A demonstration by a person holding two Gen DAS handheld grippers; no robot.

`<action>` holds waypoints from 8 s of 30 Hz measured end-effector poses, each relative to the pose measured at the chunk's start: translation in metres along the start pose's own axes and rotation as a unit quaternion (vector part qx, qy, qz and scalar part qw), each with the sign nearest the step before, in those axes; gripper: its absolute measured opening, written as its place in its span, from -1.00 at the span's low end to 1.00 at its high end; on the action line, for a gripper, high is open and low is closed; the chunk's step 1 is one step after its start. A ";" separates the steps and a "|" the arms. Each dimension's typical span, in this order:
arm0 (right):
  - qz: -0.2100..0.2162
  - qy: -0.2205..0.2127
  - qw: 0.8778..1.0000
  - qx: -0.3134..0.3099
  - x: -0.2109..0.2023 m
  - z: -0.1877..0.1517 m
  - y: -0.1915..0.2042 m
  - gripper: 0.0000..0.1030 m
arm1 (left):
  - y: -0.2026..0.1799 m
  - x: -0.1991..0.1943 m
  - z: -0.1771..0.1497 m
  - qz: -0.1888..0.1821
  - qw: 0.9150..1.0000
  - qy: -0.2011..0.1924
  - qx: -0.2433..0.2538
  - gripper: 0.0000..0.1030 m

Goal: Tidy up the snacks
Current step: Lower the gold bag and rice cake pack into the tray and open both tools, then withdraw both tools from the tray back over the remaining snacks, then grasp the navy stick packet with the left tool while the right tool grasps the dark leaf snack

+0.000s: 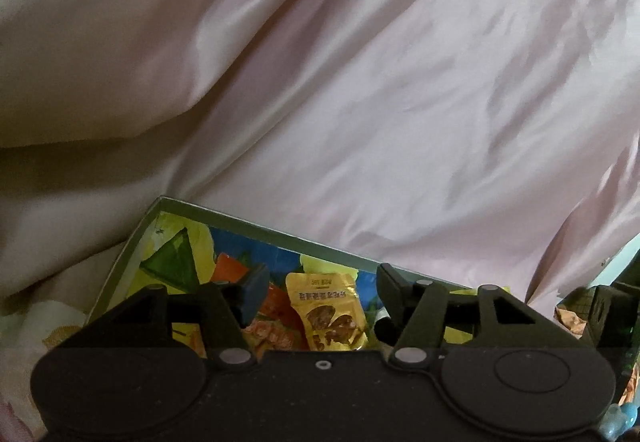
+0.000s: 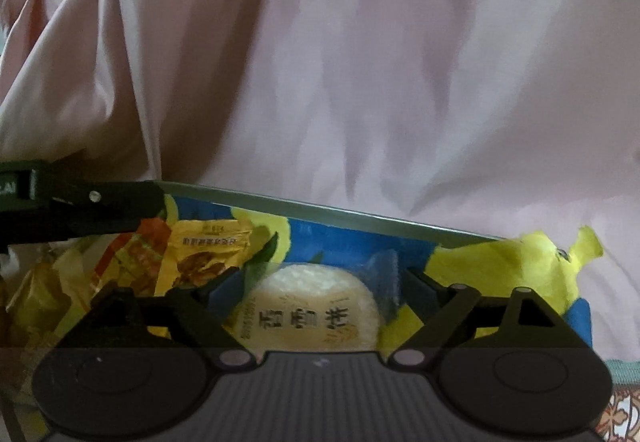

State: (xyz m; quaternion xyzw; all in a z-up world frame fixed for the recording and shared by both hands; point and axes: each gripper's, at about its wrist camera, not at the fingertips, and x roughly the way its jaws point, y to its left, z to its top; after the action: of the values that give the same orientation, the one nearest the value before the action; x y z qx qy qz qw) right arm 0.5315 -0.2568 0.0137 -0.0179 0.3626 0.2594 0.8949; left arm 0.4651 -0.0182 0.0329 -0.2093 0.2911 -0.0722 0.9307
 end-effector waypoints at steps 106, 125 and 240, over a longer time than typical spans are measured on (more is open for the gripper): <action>-0.189 0.023 0.975 0.112 -0.206 -0.217 0.146 1.00 | 0.095 -0.158 -0.159 0.030 0.981 0.107 0.160 0.98; -0.182 0.083 0.976 0.088 -0.178 -0.222 0.151 1.00 | 0.060 -0.133 -0.183 0.018 0.908 0.075 0.411 0.98; -0.127 0.074 0.989 0.018 -0.143 -0.226 0.172 -0.43 | 0.019 -0.127 -0.228 0.008 0.933 0.187 0.307 -0.18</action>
State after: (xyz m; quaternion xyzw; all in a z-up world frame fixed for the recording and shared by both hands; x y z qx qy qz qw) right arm 0.2187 -0.2219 -0.0318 -0.0674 0.4274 0.1346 0.8915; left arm 0.2310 -0.0474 -0.0800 0.1060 0.4256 -0.1880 0.8788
